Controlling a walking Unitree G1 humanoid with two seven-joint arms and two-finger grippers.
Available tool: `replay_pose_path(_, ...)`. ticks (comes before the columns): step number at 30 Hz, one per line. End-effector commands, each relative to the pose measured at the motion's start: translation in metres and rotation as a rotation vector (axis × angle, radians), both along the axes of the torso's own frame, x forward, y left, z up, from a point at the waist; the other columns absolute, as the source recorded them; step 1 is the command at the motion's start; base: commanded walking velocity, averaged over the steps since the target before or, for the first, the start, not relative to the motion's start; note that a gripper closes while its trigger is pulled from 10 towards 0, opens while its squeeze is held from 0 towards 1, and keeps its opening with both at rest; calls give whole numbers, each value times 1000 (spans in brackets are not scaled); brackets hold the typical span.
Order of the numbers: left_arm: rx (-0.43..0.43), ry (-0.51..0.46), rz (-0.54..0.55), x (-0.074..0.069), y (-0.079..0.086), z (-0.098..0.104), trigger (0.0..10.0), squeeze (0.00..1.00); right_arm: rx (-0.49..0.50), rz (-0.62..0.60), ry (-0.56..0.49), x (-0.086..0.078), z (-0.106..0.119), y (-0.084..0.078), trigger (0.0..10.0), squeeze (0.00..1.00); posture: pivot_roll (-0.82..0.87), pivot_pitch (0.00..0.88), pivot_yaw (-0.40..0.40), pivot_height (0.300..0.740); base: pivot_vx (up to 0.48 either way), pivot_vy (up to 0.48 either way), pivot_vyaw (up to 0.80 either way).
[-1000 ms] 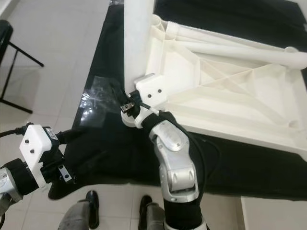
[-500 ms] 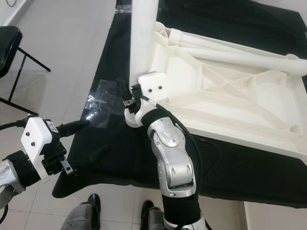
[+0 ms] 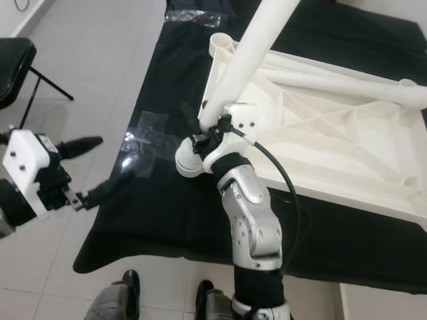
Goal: Building children table
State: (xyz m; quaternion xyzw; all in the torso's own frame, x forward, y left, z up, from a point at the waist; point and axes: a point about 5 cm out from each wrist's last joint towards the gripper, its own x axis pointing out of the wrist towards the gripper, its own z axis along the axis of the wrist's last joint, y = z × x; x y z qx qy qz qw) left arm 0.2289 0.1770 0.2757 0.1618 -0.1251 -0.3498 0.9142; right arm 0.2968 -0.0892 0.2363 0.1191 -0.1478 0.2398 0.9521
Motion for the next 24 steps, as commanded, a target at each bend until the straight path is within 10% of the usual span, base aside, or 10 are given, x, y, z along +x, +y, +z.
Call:
replay_pose_path(1, 15, -18, -12, -2, 1, 3, 10000, 0, -45, 4, 267, -1, -60, 0, 10000, 0, 111, 356, -66, 740, 0, 0, 0)
replay_pose_path(9, 11, -72, -31, 7, -1, 18, 10000, 0, -134, 155, 113, -6, -42, 13, 10000, 0, 108, 350, -53, 740, 0, 0, 0)
replay_pose_path(15, -21, -119, -92, 16, -9, 37, 10000, 0, -406, 230, -21, 0, -38, 19, 10000, 0, 112, 346, -54, 740, 0, 0, 0)
replay_pose_path(24, -31, -129, -108, 18, -11, 42, 10000, 0, -445, 233, -35, 2, -39, 20, 10000, 0, 111, 345, -55, 740, 0, 0, 0)
